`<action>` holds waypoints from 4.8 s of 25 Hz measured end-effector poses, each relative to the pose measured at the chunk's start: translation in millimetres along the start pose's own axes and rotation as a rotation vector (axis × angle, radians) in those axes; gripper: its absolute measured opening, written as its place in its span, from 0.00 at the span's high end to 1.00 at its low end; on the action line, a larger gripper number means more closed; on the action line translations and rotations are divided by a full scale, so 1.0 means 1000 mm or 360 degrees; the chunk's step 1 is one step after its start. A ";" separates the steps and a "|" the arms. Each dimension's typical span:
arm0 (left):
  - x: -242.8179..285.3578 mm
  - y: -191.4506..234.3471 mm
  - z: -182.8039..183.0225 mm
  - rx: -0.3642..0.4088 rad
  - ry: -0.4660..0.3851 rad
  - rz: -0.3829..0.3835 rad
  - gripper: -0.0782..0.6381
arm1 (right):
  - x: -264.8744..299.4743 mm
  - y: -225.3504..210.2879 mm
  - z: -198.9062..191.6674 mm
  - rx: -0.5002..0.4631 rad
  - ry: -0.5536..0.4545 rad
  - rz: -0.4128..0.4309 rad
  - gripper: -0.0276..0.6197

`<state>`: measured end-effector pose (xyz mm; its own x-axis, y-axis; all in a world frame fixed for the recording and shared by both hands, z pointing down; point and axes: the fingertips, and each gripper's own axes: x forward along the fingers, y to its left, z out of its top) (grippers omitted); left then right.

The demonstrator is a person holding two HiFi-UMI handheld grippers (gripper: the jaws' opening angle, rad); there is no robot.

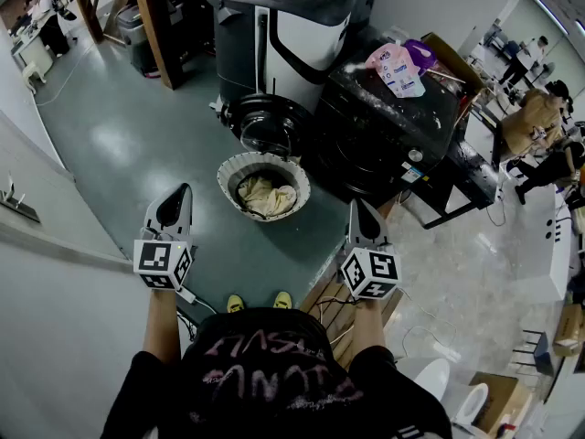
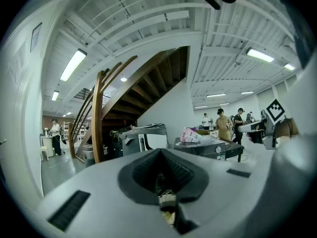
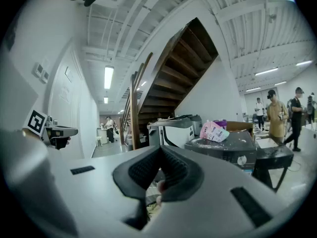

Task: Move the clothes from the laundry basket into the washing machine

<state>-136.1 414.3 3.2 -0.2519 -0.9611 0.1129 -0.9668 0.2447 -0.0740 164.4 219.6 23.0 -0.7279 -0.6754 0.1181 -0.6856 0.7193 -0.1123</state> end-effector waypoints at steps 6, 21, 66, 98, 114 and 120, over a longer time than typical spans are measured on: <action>-0.003 -0.002 0.002 0.0006 -0.0013 0.0015 0.88 | -0.001 0.002 0.001 0.0004 -0.0006 0.0007 0.95; -0.002 0.004 0.008 0.0027 -0.0022 0.0027 0.88 | 0.004 0.004 0.005 0.0005 -0.0029 -0.0026 0.95; 0.011 -0.031 -0.005 -0.0060 0.0036 -0.0066 0.43 | -0.001 -0.003 -0.010 0.0097 -0.0021 0.0104 0.37; 0.142 -0.024 -0.037 -0.0054 0.0172 -0.0117 0.43 | 0.128 -0.054 -0.038 0.0100 0.0138 0.0145 0.37; 0.284 0.085 -0.092 -0.0155 0.0400 -0.0386 0.43 | 0.281 0.000 -0.065 0.0065 0.0411 0.0051 0.35; 0.315 0.107 -0.117 -0.0202 0.0467 -0.0485 0.43 | 0.315 0.012 -0.070 0.0055 0.0452 0.0013 0.35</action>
<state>-324.1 153.0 147.1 0.0613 -0.9194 0.3886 -0.9919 -0.0126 0.1266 -72.6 26.5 128.3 -0.7052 -0.5934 0.3880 -0.6830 0.7154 -0.1473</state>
